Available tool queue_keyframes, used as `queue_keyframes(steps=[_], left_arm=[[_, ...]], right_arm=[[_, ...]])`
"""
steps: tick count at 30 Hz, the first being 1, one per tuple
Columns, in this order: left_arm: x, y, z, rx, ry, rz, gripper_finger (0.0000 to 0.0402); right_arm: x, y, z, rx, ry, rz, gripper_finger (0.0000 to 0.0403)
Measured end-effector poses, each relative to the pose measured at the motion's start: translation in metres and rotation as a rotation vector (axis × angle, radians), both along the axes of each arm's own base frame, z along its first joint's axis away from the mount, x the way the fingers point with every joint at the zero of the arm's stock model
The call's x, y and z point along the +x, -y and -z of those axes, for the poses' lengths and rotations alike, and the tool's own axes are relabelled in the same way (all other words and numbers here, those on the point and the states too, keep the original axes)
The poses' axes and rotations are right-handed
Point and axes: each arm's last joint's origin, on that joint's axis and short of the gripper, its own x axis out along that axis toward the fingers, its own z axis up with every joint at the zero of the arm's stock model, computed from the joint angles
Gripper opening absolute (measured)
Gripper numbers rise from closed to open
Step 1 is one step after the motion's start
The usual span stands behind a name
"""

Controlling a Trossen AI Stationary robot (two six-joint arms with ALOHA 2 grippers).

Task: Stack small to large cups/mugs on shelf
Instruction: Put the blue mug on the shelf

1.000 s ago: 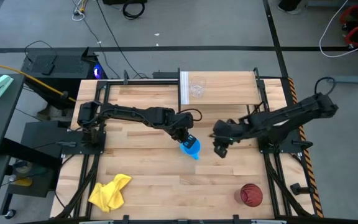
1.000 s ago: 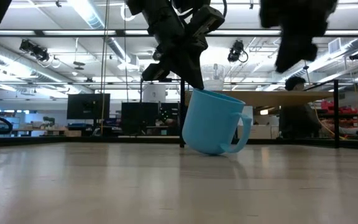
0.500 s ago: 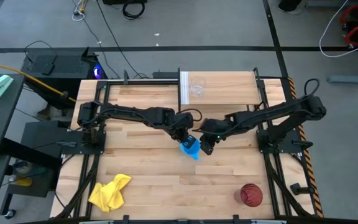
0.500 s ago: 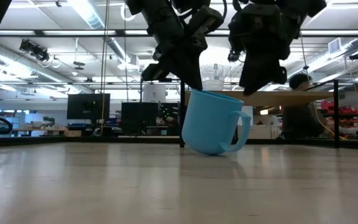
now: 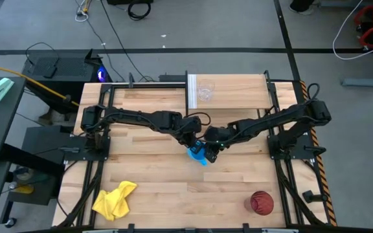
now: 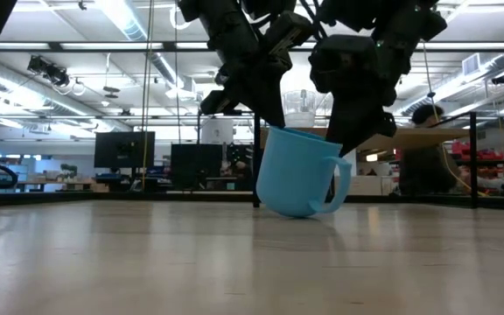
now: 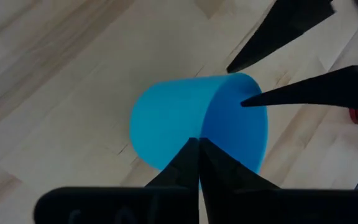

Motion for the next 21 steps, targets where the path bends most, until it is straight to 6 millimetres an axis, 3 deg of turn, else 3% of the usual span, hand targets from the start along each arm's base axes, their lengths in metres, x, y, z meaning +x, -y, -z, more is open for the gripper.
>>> queue_keyframes(steps=[9,21], left_arm=[[0.000,0.000,0.000,0.000,-0.001,0.001,0.0020],[0.002,0.000,-0.005,-0.001,0.047,0.003,0.0014]], right_arm=[[0.005,0.001,0.002,-0.035,0.033,0.028,0.0109],[0.005,0.011,0.003,-0.038,0.024,0.069,0.0010]])
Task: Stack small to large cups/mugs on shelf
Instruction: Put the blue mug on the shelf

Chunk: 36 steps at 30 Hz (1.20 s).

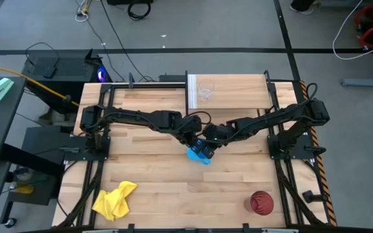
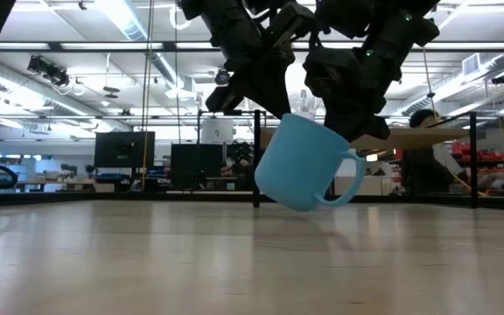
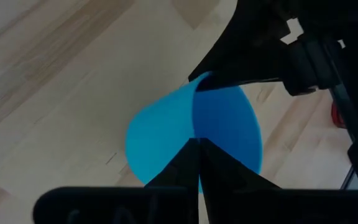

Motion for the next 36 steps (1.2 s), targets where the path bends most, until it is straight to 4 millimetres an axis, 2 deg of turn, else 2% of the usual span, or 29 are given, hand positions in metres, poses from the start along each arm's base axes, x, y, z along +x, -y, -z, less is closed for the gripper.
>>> queue_keyframes(steps=[5,9,14,17,22,30,36], left_arm=[[-0.002,-0.002,-0.003,0.006,0.004,0.001,0.0023],[-0.012,-0.009,-0.024,0.019,0.049,-0.003,0.0029],[-0.033,-0.016,-0.051,0.089,0.055,-0.033,0.0022],[-0.049,-0.018,-0.063,0.152,0.012,-0.067,0.0017],[-0.065,-0.020,-0.065,0.225,-0.093,-0.080,0.0014],[-0.066,-0.020,-0.060,0.260,-0.148,-0.043,0.0023],[-0.067,-0.022,-0.061,0.291,-0.150,-0.060,0.0020]], right_arm=[[-0.001,0.000,0.001,0.000,-0.012,-0.002,0.0011],[-0.006,0.000,0.000,0.008,-0.047,-0.001,0.0008],[-0.019,0.000,-0.010,0.012,-0.094,-0.001,0.0005],[-0.030,-0.002,-0.022,0.027,-0.098,0.017,0.0005],[-0.056,-0.005,-0.046,0.069,-0.094,0.094,0.0005],[-0.103,0.002,-0.083,0.079,-0.076,0.263,0.0005],[-0.125,0.008,-0.128,-0.039,-0.080,0.359,0.0005]])
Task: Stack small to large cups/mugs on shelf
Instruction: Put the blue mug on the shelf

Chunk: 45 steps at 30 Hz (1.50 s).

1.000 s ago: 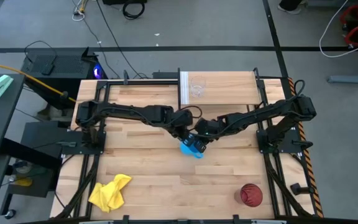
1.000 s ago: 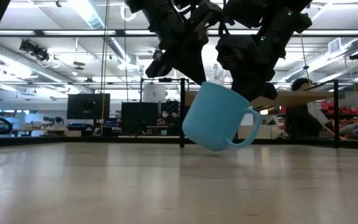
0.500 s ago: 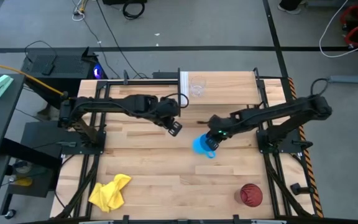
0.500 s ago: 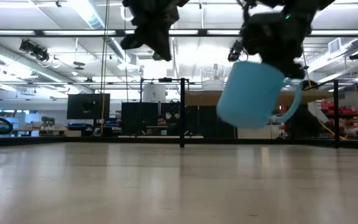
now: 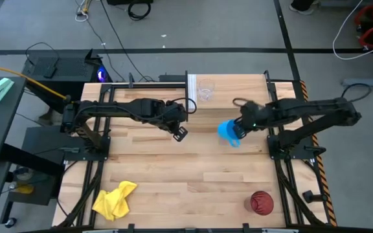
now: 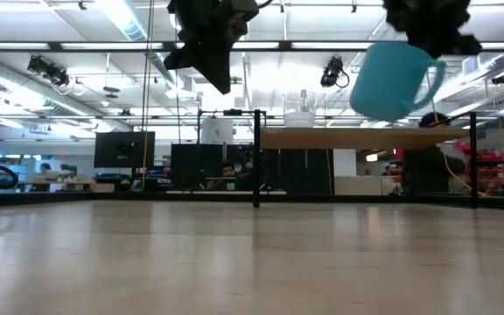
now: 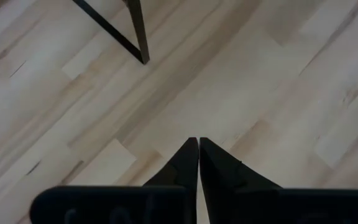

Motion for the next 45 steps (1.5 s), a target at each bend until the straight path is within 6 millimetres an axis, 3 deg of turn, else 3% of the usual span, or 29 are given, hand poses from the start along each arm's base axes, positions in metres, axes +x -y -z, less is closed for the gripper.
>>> queue_keyframes(steps=[9,20,27,32,37,45], left_arm=[[0.000,0.000,0.000,0.004,0.000,-0.004,0.0017],[0.000,0.000,0.000,0.004,0.001,-0.004,0.0020],[0.000,0.000,0.000,0.006,0.000,-0.005,0.0014],[0.000,0.000,0.000,0.006,0.000,-0.004,0.0023],[0.000,0.000,0.000,0.007,0.000,-0.003,0.0021],[0.000,0.000,0.000,0.010,-0.002,0.004,0.0011]], right_arm=[[-0.014,0.030,-0.066,-0.104,-0.003,0.169,0.0005],[-0.014,0.079,-0.101,-0.132,-0.017,0.293,0.0005],[0.010,0.112,-0.106,-0.111,-0.061,0.278,0.0005],[0.027,0.138,-0.099,-0.050,-0.132,0.293,0.0005],[0.029,0.164,-0.086,0.048,-0.183,0.343,0.0005],[0.022,0.186,-0.079,0.126,-0.178,0.425,0.0005]])
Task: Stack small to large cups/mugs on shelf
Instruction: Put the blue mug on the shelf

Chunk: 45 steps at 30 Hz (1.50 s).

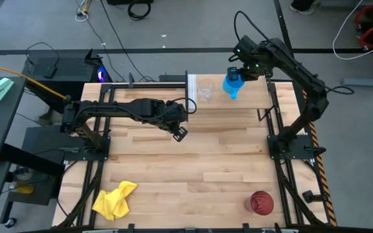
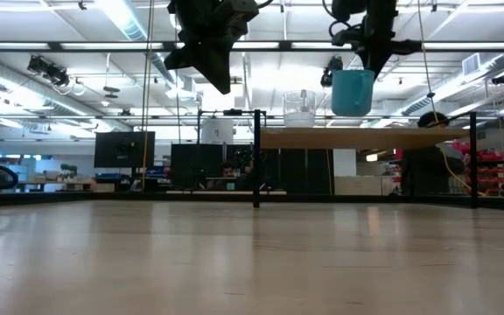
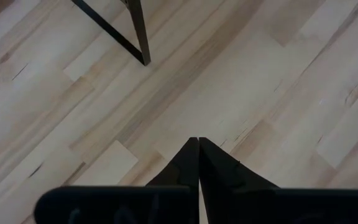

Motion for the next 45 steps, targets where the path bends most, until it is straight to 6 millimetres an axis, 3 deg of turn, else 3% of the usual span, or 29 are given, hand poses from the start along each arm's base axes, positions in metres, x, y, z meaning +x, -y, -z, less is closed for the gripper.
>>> queue_keyframes(steps=[12,37,45], left_arm=[[0.000,0.000,0.000,0.000,0.000,0.000,0.0020],[0.000,0.000,0.000,0.000,0.001,-0.001,0.0020],[0.000,0.000,0.000,0.000,0.005,-0.001,0.0027]], right_arm=[[0.008,0.015,0.014,0.060,-0.022,-0.005,0.0005],[0.006,0.017,0.034,0.122,-0.073,-0.038,0.0005],[0.006,0.017,0.034,0.126,-0.078,-0.040,0.0036]])
